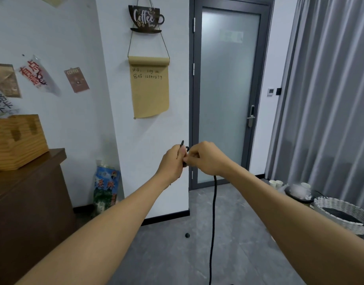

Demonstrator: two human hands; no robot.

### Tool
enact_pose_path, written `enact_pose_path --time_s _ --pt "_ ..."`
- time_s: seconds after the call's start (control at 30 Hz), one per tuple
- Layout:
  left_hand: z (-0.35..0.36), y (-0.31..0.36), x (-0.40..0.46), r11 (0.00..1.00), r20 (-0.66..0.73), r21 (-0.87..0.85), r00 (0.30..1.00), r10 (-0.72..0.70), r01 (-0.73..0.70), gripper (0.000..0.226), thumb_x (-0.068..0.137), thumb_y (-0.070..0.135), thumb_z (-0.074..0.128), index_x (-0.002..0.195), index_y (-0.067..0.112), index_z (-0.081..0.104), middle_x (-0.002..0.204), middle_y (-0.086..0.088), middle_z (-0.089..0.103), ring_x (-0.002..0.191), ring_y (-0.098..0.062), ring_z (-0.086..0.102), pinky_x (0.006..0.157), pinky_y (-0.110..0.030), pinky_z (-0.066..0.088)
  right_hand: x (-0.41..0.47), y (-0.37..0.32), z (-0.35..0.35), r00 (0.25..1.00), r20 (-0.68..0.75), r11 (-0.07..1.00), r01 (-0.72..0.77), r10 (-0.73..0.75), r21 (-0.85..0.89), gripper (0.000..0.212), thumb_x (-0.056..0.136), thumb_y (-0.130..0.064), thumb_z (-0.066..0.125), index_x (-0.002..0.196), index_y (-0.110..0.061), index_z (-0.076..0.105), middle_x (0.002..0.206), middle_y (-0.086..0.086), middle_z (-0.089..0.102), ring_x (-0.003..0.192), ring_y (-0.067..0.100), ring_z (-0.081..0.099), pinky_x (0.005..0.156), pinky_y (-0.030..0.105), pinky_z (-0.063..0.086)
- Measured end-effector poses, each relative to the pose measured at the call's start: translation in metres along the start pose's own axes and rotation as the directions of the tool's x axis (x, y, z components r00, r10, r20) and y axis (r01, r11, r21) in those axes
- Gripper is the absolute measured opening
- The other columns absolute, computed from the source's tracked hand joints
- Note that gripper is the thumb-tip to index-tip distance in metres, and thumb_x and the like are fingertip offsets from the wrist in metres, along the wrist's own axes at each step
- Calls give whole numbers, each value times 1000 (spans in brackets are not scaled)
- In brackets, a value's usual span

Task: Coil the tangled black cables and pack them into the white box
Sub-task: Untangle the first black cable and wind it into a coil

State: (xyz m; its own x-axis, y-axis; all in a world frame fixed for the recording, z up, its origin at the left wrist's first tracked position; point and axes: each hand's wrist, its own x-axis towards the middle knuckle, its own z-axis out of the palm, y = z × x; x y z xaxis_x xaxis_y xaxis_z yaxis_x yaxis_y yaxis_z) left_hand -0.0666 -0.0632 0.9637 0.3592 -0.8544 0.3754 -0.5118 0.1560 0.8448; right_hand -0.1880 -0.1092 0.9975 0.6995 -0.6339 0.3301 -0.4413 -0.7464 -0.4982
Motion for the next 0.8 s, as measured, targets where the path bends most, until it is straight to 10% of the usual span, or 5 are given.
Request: enact_pose_path --time_s 0.1,0.23,0.43,0.6,0.8 --pt "0 3 -5 998 130 -51 991 -27 33 37 103 23 26 82 6 51 59 -1 50 53 -13 48 50 -15 39 -1 0 -8 998 -56 999 23 -22 21 30 92 -28 57 71 -8 64 55 -5 51 47 7 42 45 12 34" --pt "-7 10 -3 945 225 -277 968 -110 172 42 104 27 31 65 13 41 44 10 30 39 -6 22 42 -16 22 -5 18 -14 1000 -6 965 -21 24 263 22 77 -12 74 94 -10 60 77 4 64 71 16 58 76 36 52" --pt "-12 12 -5 790 414 -504 900 -133 349 42 103 25 29 64 12 38 42 10 26 34 -2 18 37 -15 14 -14 34 17 990 -53 990 -124 127 67 29 81 -24 72 93 -12 48 75 -5 52 62 9 44 55 19 36" --pt "-16 7 -12 746 556 -464 813 -175 478 41 102 29 30 65 14 40 43 10 25 33 -1 20 36 -14 13 -14 44 -8 964 -211 987 -150 158 54 13 90 -5 55 101 -9 62 97 5 65 80 18 58 67 20 43" --pt "-15 10 -7 615 516 -620 844 -148 487 41 101 29 30 64 14 37 39 11 26 29 0 21 34 -13 14 -28 36 -15 993 110 955 -74 44 287 12 86 -21 65 96 -17 59 70 -5 50 53 4 40 49 11 33"
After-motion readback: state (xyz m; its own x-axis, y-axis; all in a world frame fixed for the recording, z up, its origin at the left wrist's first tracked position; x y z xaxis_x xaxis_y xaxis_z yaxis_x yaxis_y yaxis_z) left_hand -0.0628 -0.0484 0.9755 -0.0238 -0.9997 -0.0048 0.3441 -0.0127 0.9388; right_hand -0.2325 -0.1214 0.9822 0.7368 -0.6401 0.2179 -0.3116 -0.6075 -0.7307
